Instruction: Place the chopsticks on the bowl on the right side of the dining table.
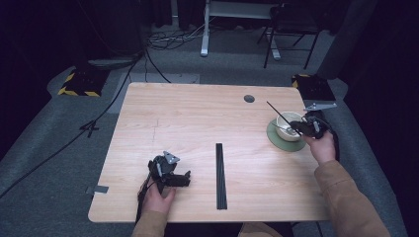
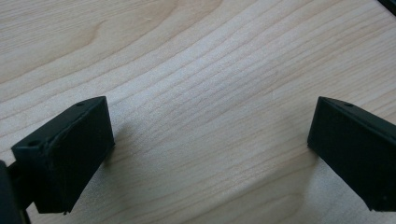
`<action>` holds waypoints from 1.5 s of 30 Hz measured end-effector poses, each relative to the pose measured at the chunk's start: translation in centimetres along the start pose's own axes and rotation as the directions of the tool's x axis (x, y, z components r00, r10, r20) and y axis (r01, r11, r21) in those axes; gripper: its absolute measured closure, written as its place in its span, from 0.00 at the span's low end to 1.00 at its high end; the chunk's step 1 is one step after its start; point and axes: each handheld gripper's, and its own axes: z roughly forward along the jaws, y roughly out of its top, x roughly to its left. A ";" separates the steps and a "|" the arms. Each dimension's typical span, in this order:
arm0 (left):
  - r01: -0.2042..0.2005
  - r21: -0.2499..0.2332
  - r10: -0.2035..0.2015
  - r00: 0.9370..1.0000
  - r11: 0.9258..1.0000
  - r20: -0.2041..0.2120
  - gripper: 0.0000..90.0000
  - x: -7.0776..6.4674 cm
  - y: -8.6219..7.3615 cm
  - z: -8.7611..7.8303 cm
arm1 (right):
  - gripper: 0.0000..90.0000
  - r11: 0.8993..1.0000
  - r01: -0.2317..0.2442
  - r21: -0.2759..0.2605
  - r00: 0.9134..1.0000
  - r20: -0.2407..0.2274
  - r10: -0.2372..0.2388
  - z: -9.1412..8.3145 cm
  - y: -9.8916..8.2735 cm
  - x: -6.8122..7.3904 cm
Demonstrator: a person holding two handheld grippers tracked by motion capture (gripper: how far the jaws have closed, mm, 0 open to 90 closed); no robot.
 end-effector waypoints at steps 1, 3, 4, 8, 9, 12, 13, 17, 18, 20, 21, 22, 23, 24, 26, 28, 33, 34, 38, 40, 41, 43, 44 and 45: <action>0.000 0.000 0.000 1.000 1.000 0.000 0.01 0.0 0.0 0.0 | 0.90 1.000 -0.003 -0.006 1.000 -0.004 0.002 -0.1 0.0 0.0; 0.000 0.000 0.000 1.000 1.000 0.000 0.01 0.0 0.0 0.0 | 0.87 1.000 -0.008 -0.019 1.000 -0.008 0.007 -0.4 0.0 0.1; -0.001 0.001 0.001 1.000 1.000 0.001 0.01 0.0 0.0 0.0 | 0.86 1.000 -0.003 -0.021 1.000 -0.008 0.002 -0.5 0.1 0.2; -0.001 0.001 0.001 1.000 1.000 0.000 0.01 0.0 0.0 0.0 | 0.79 0.998 0.010 -0.061 1.000 -0.002 -0.011 -1.6 0.2 0.5; -0.001 0.001 0.001 1.000 1.000 0.000 0.01 0.0 0.0 0.0 | 0.75 0.997 0.000 -0.077 1.000 -0.010 -0.001 -2.3 0.2 0.8; -0.001 0.001 0.001 1.000 1.000 0.000 0.01 0.0 0.0 0.0 | 0.73 0.996 0.003 -0.094 1.000 -0.014 -0.004 -3.1 0.2 1.3; -0.002 0.001 0.002 1.000 1.000 0.000 0.01 0.0 0.0 0.0 | 0.71 0.993 0.017 -0.115 1.000 -0.009 -0.019 -4.0 0.2 1.8; -0.001 0.001 0.001 1.000 1.000 0.000 0.01 0.0 0.0 0.0 | 0.66 0.992 0.011 -0.126 1.000 -0.016 -0.013 -5.3 0.2 2.8; -0.001 0.001 0.001 1.000 1.000 0.000 0.01 0.0 0.0 0.0 | 0.66 0.992 0.011 -0.123 1.000 -0.021 -0.014 -5.6 0.2 2.9; -0.001 0.001 0.001 1.000 1.000 0.000 0.01 0.0 0.0 0.0 | 0.64 0.992 0.011 -0.129 0.999 -0.042 -0.016 -6.4 0.2 3.7; 0.001 -0.001 -0.001 1.000 1.000 0.000 0.01 0.0 0.0 0.0 | 0.63 0.991 0.018 -0.133 0.999 -0.043 -0.024 -6.8 0.2 4.1; -0.001 0.001 0.001 1.000 1.000 0.000 0.01 0.0 0.0 0.0 | 0.62 0.990 0.034 -0.140 0.998 -0.041 -0.040 -7.2 0.2 4.5; 0.000 0.000 0.000 1.000 1.000 0.000 0.01 0.0 0.0 0.0 | 0.62 0.989 0.039 -0.141 0.998 -0.048 -0.047 -7.5 0.1 5.0; -0.001 0.001 0.001 1.000 1.000 0.000 0.01 0.0 0.0 0.0 | 0.62 0.988 0.053 -0.146 0.997 -0.055 -0.061 -7.8 0.0 5.5; -0.001 0.001 0.001 1.000 1.000 0.000 0.01 0.0 0.0 0.0 | 0.62 0.986 0.065 -0.152 0.995 -0.070 -0.076 -8.3 -0.2 6.4; 0.001 -0.001 -0.001 1.000 1.000 0.000 0.01 0.0 0.0 0.0 | 0.61 0.985 0.080 -0.154 0.992 -0.081 -0.094 -8.6 -0.4 7.2; 0.000 0.000 0.000 1.000 1.000 -0.001 0.01 0.0 0.0 0.0 | 0.61 0.979 0.101 -0.179 0.981 -0.144 -0.128 -9.5 -1.1 10.0; -0.001 0.001 0.001 1.000 1.000 0.000 0.01 0.0 0.0 0.0 | 0.61 0.979 0.101 -0.179 0.981 -0.144 -0.128 -9.5 -1.1 10.0; -0.001 0.001 0.001 1.000 1.000 0.000 0.01 0.0 0.0 0.0 | 0.61 0.974 0.133 -0.184 0.975 -0.153 -0.162 -9.5 -1.5 11.6; -0.001 0.001 0.001 1.000 1.000 0.000 0.01 0.0 0.0 0.0 | 0.61 0.971 0.149 -0.187 0.969 -0.168 -0.181 -9.3 -1.6 12.7; 0.000 0.000 0.000 1.000 1.000 0.000 0.01 0.0 0.0 0.0 | 0.61 0.969 0.157 -0.191 0.965 -0.179 -0.191 -9.2 -1.8 13.3; -0.001 0.001 0.001 1.000 1.000 0.000 0.01 0.0 0.0 0.0 | 0.61 0.968 0.146 -0.202 0.956 -0.223 -0.190 -8.7 -2.0 14.3; 0.000 0.000 0.000 1.000 1.000 0.000 0.01 0.0 0.0 0.0 | 0.61 0.968 0.146 -0.202 0.956 -0.223 -0.190 -8.7 -2.0 14.3; 0.000 0.000 0.000 1.000 1.000 0.000 0.01 0.0 0.0 0.0 | 0.61 0.968 0.145 -0.203 0.951 -0.242 -0.193 -8.5 -2.1 14.6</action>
